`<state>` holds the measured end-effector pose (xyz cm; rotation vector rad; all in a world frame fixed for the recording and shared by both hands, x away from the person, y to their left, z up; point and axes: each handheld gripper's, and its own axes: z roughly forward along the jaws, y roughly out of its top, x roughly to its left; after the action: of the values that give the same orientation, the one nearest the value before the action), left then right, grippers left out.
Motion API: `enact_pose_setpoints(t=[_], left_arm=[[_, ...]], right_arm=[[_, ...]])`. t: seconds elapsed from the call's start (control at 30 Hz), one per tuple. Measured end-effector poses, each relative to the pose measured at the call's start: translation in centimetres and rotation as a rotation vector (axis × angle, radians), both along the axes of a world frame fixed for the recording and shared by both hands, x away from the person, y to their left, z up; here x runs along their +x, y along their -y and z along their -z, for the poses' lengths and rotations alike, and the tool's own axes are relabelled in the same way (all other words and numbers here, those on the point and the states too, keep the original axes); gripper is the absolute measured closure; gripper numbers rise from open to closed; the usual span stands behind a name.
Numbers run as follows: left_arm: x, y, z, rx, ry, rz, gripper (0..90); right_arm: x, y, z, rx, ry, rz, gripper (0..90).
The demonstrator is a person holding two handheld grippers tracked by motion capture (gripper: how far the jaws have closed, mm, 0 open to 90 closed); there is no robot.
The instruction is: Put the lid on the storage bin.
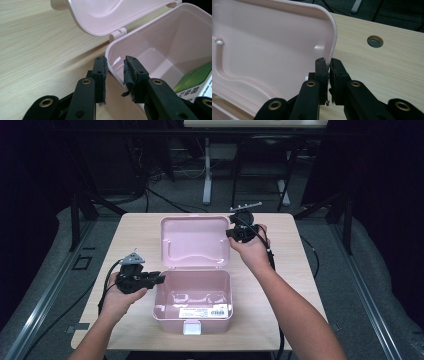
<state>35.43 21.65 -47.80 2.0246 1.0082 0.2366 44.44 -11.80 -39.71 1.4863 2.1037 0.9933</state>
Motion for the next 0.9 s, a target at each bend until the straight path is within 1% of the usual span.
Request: enact_pose_setpoints(t=[0.17,0.27,0.33,0.4,0.5,0.53,0.67,0.8,0.87,0.9], left_arm=[[0.0,0.0,0.1,0.000,-0.004,0.003,70.9],[0.0,0.2,0.2,-0.002,-0.005,-0.001,71.9],[0.1,0.1,0.2,-0.004,-0.007,0.005,72.1],[0.1,0.1,0.2,-0.012,-0.010,-0.002,73.4],[0.1,0.1,0.2,-0.012,-0.004,-0.004,74.3],[0.2,0.1,0.2,-0.019,-0.003,-0.009,74.8],[0.3,0.2,0.1,-0.013,0.013,-0.015,77.7],[0.5,0.2,0.1,-0.013,0.018,-0.019,78.8],[0.7,0.2,0.2,-0.014,0.023,-0.023,79.1],[0.7,0.2,0.2,-0.020,0.022,-0.031,79.3]], right_arm=[[-0.7,0.0,-0.5,0.007,0.021,-0.010,85.7],[-1.3,0.0,-0.8,0.015,0.029,-0.026,85.9],[-1.6,-0.1,-1.0,-0.001,0.041,-0.032,85.8],[-1.7,0.0,-1.1,-0.001,0.044,-0.035,85.9],[-1.9,0.0,-1.2,0.000,0.047,-0.037,85.9],[-2.0,0.1,-1.2,0.001,0.048,-0.039,85.9],[-2.3,0.1,-1.3,0.003,0.056,-0.041,85.9],[-2.4,0.2,-1.4,0.003,0.061,-0.040,85.9],[-2.5,0.2,-1.4,0.001,0.070,-0.041,85.8],[-2.6,0.2,-1.4,0.002,0.072,-0.038,85.9]])
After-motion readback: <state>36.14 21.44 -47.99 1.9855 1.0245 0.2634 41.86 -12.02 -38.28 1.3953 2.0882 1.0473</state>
